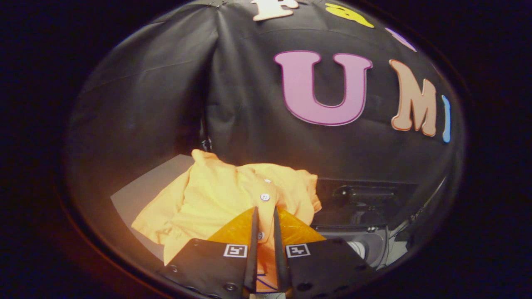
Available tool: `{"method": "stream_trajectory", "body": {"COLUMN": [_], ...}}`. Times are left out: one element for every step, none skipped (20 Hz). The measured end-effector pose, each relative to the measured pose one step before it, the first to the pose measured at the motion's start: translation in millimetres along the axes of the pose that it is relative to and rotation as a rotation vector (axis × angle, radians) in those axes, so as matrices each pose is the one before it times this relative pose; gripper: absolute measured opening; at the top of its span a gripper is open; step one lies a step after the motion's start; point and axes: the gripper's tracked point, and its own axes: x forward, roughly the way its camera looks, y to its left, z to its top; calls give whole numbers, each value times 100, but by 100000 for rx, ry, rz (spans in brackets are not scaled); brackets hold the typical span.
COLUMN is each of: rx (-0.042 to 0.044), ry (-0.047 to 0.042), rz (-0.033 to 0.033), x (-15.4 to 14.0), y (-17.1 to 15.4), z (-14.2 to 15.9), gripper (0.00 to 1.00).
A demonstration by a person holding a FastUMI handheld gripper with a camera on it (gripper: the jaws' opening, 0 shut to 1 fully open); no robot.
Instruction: Put the clothes into the washing machine and then close the washing machine lid.
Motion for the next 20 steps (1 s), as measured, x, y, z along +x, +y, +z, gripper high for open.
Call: {"method": "stream_trajectory", "body": {"rx": [56, -503, -657, -216, 268, 386, 443, 563, 454, 1110, 853, 280, 7, -422, -731, -726, -401, -43, 91, 152], "ry": [-1568, -1026, -796, -947, -1014, -1208, -1096, -991, 277, 532, 551, 595, 458, 119, -338, -126, 22, -137, -145, 419], "rz": [-4314, -4597, -4625, -3717, -3340, -3266, -2714, -2539, -1457, -809, -639, -731, -911, -1304, -1952, -2246, -2102, -1856, -1575, -1147], "x": [-164, -131, -188, 199, 56, 137, 110, 308, 232, 176, 256, 194, 114, 114, 113, 312, 240, 103, 239, 208], "y": [-1931, -1951, -2017, -1554, -1452, -1417, -1199, -971, -830, -474, -366, -274, -325, -427, -590, -613, -714, -590, -580, -516], "z": [357, 281, 168, -23, 203, 268, 227, 60, -202, -336, -281, -347, -348, -193, 31, -153, -4, 77, -181, -165], "gripper": [19, 19, 19, 19, 19, 19, 19, 19, 19, 19, 19, 19, 19, 19, 19, 19, 19, 19, 19, 19]}}
